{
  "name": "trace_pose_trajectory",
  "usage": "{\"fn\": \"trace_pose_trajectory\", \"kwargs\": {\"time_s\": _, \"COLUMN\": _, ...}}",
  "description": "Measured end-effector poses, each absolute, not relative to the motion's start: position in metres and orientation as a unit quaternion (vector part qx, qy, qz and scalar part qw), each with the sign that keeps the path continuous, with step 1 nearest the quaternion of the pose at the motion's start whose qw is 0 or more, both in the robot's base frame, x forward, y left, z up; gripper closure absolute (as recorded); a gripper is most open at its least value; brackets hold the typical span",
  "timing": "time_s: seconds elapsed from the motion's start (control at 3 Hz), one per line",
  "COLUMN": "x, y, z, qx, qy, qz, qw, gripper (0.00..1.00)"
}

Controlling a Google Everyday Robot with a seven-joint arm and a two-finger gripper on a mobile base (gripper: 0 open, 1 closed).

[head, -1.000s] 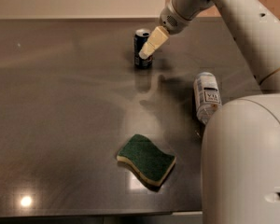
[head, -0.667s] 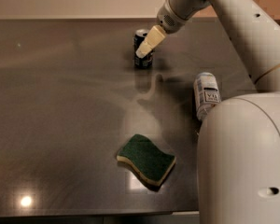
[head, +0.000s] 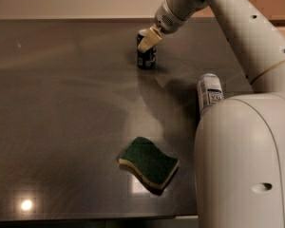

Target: Move pepsi can near sponge

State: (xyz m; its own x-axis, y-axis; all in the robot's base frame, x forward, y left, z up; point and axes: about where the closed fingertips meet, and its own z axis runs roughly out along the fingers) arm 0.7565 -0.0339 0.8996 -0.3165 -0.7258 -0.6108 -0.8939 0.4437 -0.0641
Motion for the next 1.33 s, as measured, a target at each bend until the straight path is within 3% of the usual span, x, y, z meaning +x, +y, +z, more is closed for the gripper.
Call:
{"fn": "trace_pose_trajectory", "kwargs": {"time_s": 0.67, "x": 0.717, "y": -0.043, "z": 0.922, "qx": -0.531, "qy": 0.779, "qz": 0.183, "qw": 0.279, "gripper": 0.95}}
{"fn": "trace_pose_trajectory", "kwargs": {"time_s": 1.33, "x": 0.619, "y": -0.059, "z": 0.953, "qx": -0.609, "qy": 0.72, "qz": 0.211, "qw": 0.258, "gripper": 1.0}}
